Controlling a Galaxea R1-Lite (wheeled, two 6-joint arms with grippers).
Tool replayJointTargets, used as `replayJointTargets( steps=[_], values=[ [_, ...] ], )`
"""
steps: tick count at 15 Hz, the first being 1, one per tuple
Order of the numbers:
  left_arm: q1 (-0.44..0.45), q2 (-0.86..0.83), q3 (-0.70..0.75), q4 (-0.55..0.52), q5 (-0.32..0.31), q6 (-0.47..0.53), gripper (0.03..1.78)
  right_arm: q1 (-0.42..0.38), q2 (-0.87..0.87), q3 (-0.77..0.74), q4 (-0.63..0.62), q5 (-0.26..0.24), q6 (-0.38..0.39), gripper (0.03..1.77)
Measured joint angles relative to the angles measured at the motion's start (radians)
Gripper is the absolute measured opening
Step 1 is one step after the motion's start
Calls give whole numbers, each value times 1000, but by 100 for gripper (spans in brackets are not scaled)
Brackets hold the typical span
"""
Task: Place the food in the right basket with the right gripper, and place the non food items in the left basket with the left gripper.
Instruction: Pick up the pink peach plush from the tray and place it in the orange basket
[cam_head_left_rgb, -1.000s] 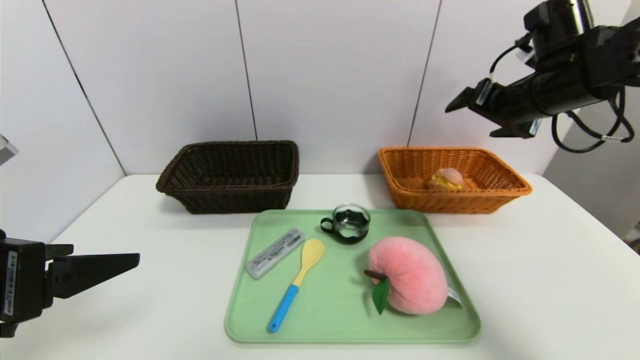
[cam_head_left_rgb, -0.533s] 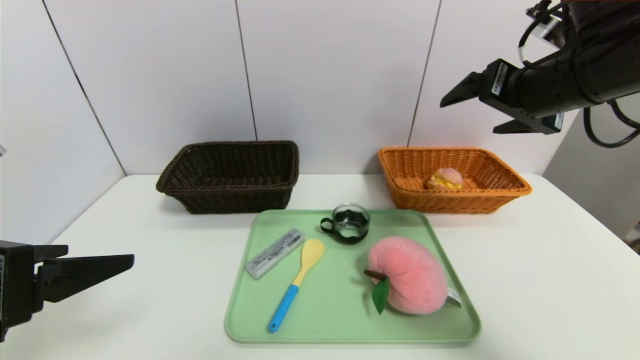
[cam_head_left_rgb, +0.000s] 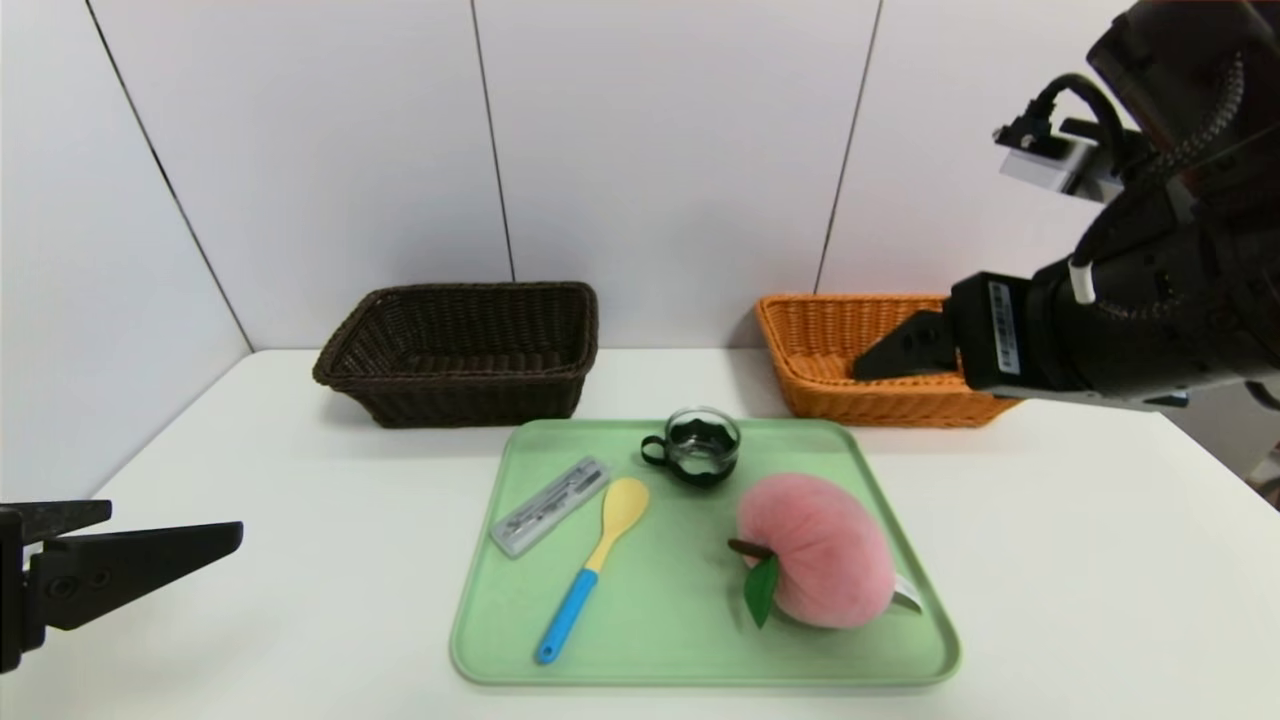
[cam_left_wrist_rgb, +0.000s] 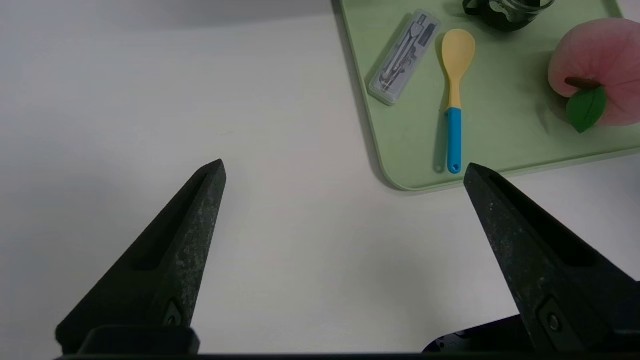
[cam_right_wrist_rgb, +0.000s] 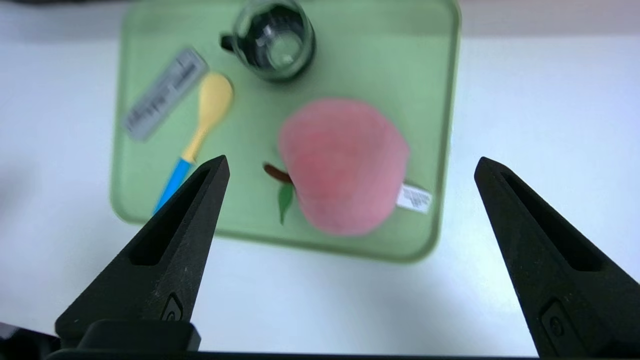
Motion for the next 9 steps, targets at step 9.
replayJointTargets(
  steps=[9],
  values=[
    [0, -26, 36, 2, -5, -2, 169, 16, 67, 82, 91, 109, 102, 169]
  ],
)
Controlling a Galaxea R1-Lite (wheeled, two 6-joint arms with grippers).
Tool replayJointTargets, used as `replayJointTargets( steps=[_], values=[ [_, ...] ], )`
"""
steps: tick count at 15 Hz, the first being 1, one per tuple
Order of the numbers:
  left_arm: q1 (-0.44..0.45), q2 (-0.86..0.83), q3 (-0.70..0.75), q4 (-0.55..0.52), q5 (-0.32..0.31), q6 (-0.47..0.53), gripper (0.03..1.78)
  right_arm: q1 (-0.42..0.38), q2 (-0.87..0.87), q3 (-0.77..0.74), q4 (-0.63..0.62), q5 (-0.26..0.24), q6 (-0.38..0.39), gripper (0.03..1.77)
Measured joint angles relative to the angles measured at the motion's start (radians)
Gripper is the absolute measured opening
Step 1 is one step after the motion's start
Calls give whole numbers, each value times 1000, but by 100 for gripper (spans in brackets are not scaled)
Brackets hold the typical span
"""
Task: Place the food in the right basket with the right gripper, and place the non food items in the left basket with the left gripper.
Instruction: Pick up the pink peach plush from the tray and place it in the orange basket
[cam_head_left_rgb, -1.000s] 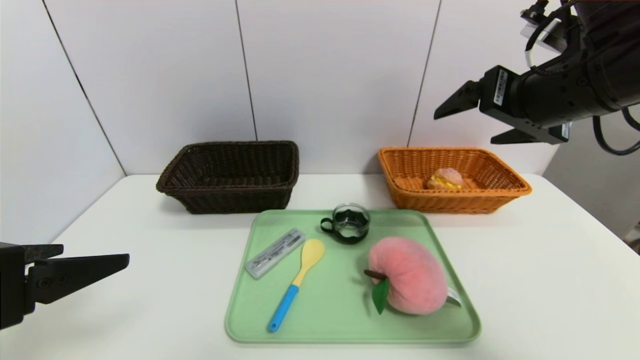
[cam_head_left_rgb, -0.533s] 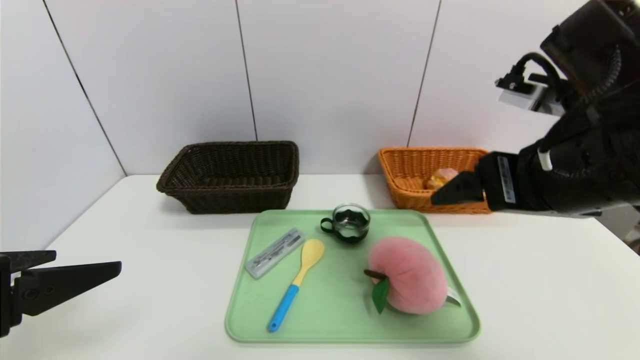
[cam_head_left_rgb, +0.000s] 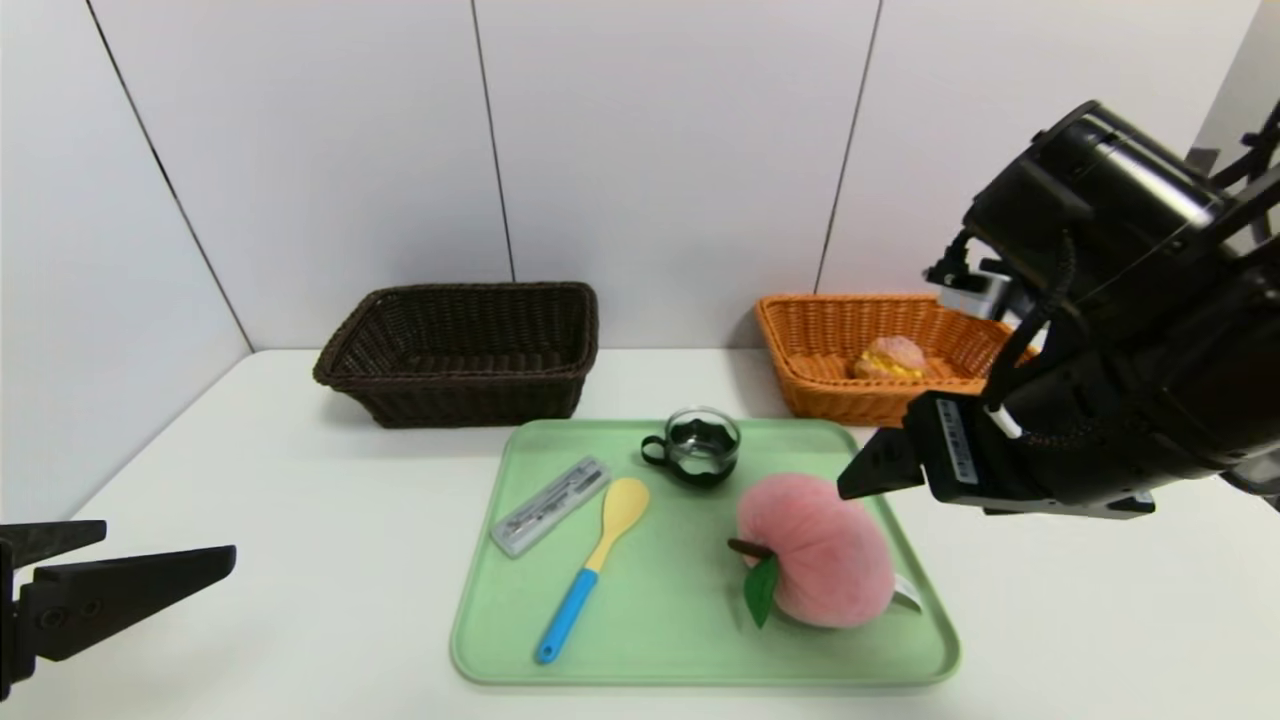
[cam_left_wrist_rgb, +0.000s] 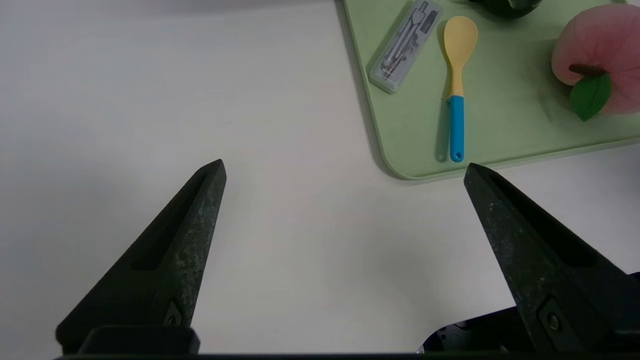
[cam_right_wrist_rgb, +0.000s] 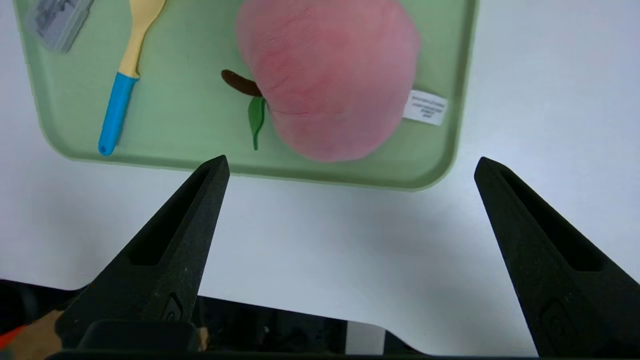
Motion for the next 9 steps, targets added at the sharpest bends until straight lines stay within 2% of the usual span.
replayJointTargets(
  steps=[2, 3, 5, 9],
  values=[
    [0, -11, 13, 1, 0, 1, 169, -5, 49, -1, 0, 53, 69, 169],
    [0, -16, 17, 1, 0, 0, 169, -6, 69, -1, 0, 60, 98, 169],
    [0, -24, 24, 1, 0, 1, 169, -8, 116, -1, -1, 68, 147, 169],
    [0, -29, 26, 1, -1, 1, 169, -9, 190, -13, -7, 66, 185, 169]
  ],
)
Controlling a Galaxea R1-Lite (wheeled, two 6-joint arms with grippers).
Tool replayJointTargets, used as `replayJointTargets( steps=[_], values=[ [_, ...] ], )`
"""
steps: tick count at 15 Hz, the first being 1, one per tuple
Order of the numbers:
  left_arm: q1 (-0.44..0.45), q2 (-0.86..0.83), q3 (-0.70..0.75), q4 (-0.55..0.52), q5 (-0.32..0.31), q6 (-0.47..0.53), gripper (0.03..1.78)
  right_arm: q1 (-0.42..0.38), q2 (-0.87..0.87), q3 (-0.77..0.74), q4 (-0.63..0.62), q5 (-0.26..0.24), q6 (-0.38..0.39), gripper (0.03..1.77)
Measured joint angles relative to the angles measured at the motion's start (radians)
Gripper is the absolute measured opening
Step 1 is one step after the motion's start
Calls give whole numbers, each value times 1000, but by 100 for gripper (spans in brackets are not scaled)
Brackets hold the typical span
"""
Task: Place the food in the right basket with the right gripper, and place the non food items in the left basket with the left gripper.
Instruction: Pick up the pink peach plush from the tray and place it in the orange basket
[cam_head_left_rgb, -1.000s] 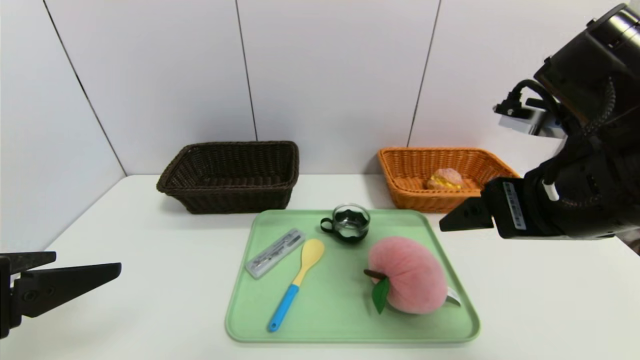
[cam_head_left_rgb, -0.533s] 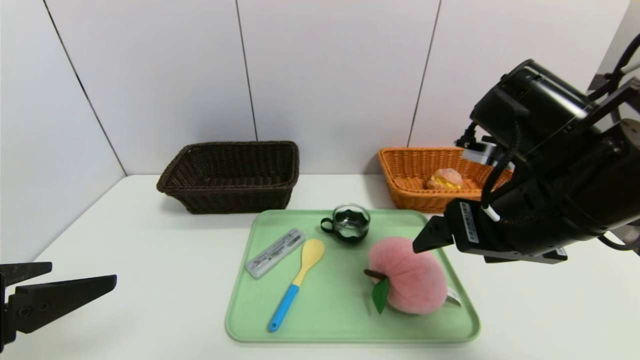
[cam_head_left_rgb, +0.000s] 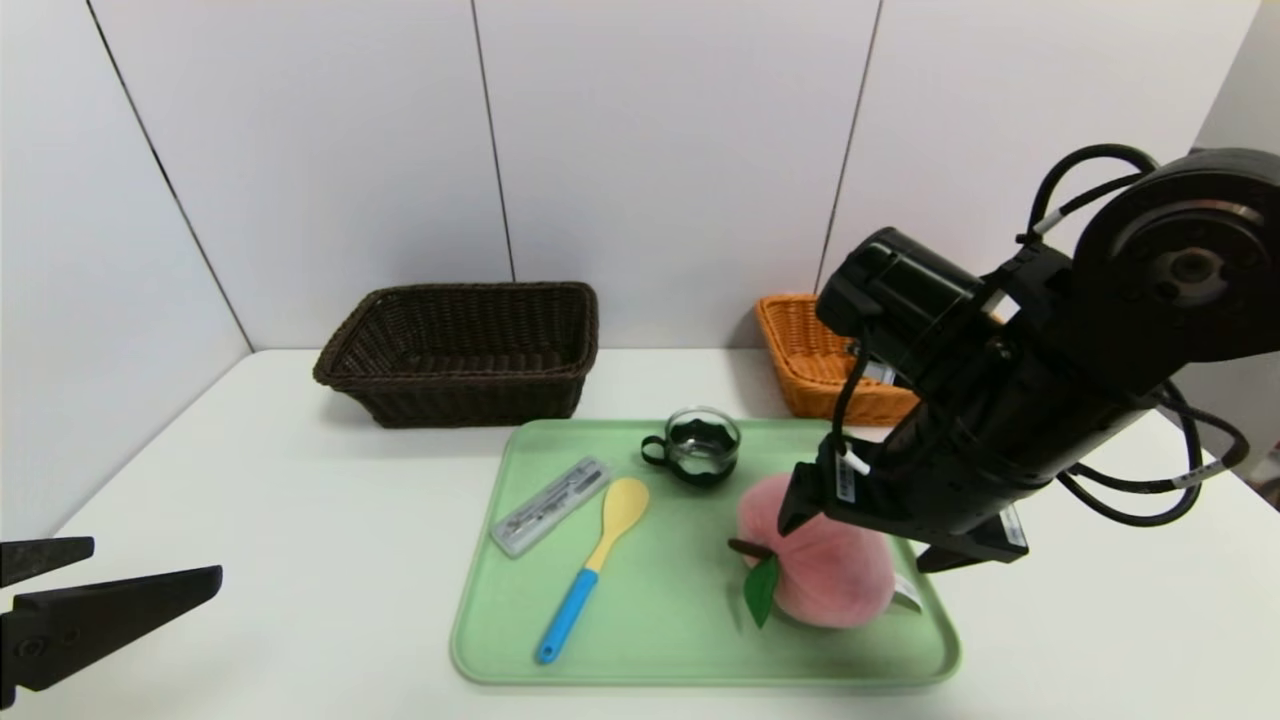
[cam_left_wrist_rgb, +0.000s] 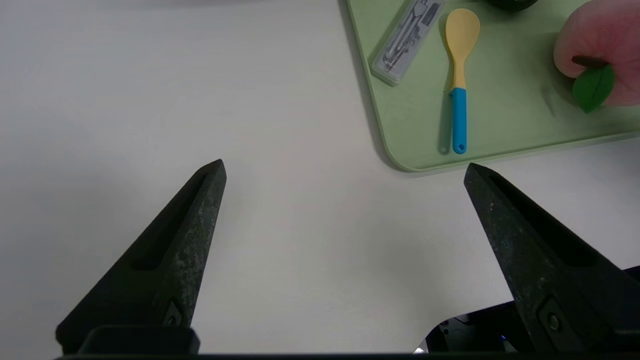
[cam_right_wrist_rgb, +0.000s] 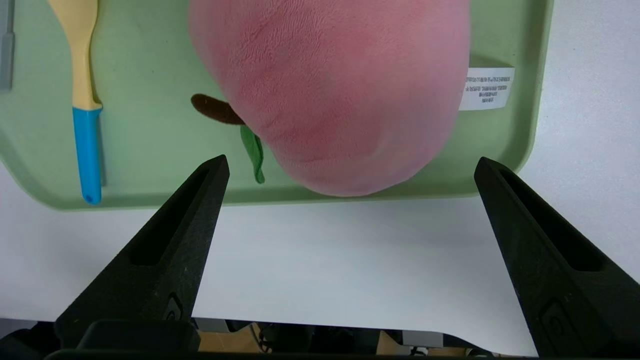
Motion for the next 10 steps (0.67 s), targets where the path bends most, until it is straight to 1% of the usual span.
replayJointTargets(
  steps=[6, 9, 10],
  values=[
    [0, 1, 1, -1, -21, 0, 169, -3, 86, -13, -60, 9, 49, 170],
    [0, -2, 10, 0, -22, 0, 169, -6, 125, -10, -59, 60, 49, 170],
    [0, -4, 11, 0, -22, 0, 169, -8, 140, -9, -59, 67, 50, 170]
  ],
)
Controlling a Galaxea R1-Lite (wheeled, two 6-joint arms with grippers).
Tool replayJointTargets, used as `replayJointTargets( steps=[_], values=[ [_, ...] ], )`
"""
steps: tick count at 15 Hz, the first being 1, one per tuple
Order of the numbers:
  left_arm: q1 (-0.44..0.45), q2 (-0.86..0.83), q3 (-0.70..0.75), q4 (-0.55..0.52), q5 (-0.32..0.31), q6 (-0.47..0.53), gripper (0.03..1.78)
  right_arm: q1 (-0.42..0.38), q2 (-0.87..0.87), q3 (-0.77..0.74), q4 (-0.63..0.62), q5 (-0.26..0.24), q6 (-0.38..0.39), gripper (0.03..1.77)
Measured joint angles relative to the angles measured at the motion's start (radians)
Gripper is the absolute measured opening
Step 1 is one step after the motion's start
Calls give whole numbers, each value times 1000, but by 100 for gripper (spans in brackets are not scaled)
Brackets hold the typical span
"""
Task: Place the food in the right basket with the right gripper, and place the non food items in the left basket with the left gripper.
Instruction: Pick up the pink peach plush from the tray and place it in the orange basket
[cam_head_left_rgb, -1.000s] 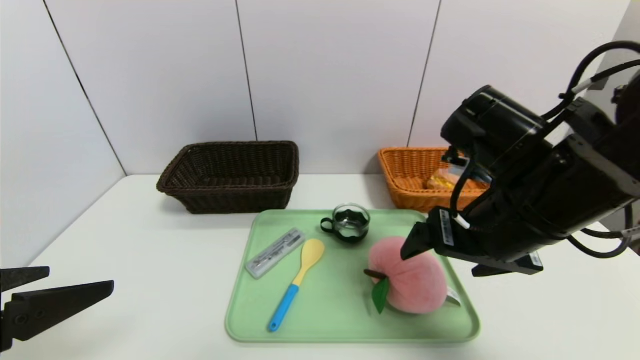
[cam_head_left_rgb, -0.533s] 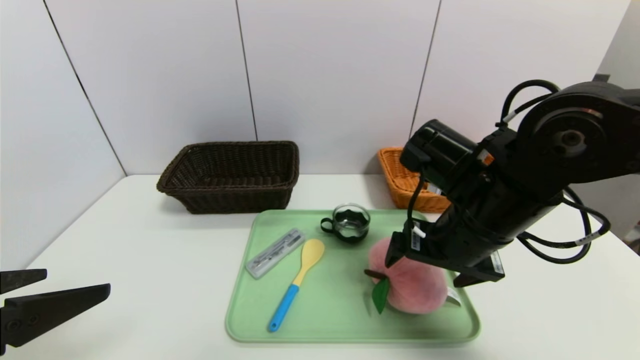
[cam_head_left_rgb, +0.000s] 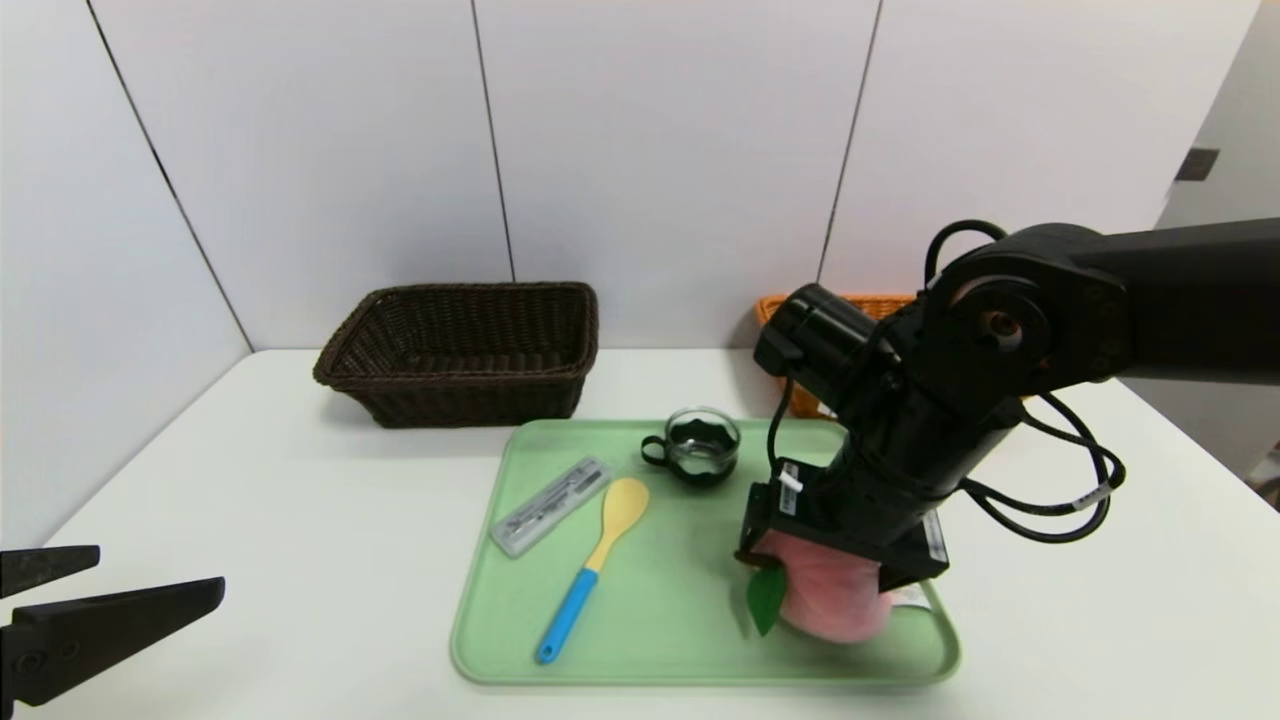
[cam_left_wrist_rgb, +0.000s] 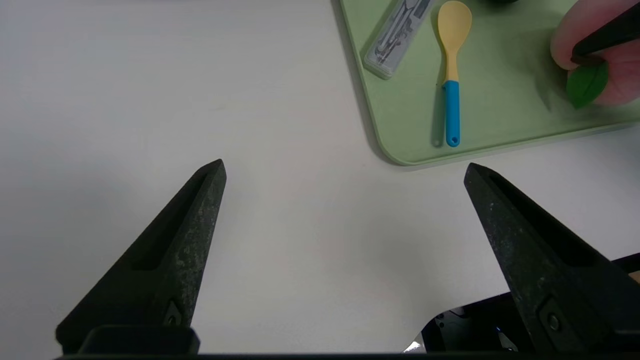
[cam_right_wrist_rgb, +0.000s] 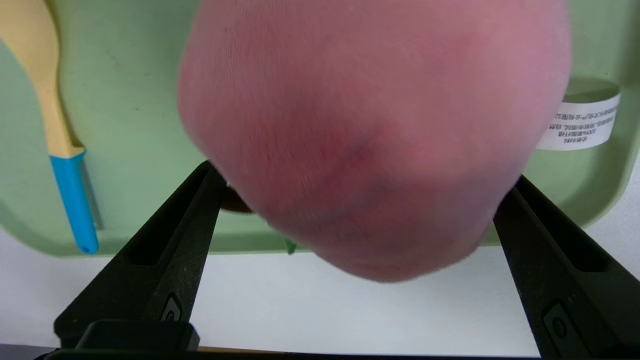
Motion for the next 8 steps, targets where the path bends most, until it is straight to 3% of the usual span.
replayJointTargets(
  steps=[7, 8],
  values=[
    [0, -6, 4, 6, 0, 0, 169, -4, 63, -2, 0, 2, -1, 170],
    [1, -6, 6, 5, 0, 0, 169, -6, 66, -2, 0, 1, -1, 155]
  ],
)
